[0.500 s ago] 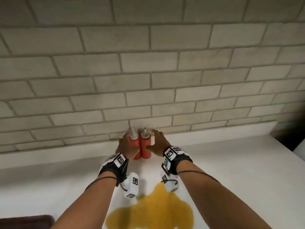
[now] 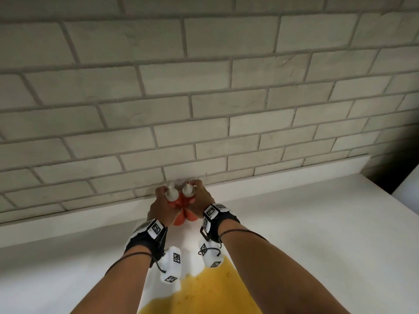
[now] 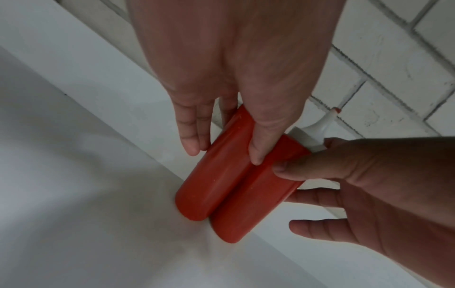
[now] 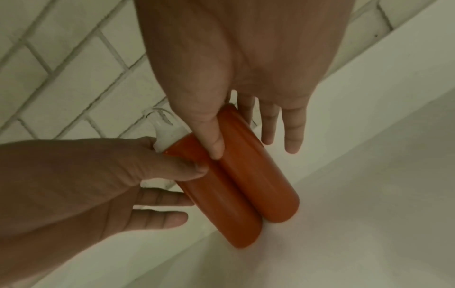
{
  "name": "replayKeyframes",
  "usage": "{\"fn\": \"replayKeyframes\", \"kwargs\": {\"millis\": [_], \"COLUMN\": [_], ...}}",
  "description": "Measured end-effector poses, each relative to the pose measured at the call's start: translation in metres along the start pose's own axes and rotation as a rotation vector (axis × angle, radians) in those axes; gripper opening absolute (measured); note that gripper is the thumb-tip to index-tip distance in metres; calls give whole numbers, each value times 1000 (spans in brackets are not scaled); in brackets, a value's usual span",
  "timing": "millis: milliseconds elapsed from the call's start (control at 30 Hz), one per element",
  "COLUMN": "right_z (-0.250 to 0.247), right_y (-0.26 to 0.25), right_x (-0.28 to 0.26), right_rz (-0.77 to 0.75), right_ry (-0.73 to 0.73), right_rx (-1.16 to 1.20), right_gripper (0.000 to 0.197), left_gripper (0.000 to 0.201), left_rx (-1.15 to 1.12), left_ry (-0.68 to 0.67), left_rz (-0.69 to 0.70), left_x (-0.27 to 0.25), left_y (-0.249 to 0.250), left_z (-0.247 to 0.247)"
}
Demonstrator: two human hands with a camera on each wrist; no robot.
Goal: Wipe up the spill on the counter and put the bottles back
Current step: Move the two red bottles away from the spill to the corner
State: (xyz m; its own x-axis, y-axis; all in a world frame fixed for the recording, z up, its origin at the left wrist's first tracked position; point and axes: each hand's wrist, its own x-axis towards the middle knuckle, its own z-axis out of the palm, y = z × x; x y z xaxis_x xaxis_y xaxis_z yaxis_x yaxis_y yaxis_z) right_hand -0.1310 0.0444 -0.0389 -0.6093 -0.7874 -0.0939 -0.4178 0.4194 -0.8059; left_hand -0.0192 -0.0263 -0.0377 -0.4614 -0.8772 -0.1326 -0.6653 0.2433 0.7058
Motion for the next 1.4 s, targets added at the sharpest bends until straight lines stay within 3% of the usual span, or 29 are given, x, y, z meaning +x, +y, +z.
{"fn": "replayKeyframes", "kwargs": {"millis": [100,333,433,633,1067,1400], "right_z": [-3,-47,-76,-123,-200,-261], "right_y": [8,17,25,51,127,206], "right_x": [-14,-67,-106,-205,-396,-480], "right_rz": [-22,-93,-151,-213,-223,-133], "right_ry": [47,123,194,151,208,229], "right_rx": [6,131,246,388,399,343], "right_gripper": [49,51,50,56,58,59], "left_gripper": [71,67,70,68,61,65], "left_rx": [24,-74,-162,-369,-407,-374], "left_ry": [21,37,6,-124,-297,-385], "left_rz": [30,170,260,407,449,400], "left_x": [-7,-53,-87,-177,-337,-419], "left_y": [-4,4,16,37,59,84], "left_z": [-1,-17,-27,-30,55,124]}}
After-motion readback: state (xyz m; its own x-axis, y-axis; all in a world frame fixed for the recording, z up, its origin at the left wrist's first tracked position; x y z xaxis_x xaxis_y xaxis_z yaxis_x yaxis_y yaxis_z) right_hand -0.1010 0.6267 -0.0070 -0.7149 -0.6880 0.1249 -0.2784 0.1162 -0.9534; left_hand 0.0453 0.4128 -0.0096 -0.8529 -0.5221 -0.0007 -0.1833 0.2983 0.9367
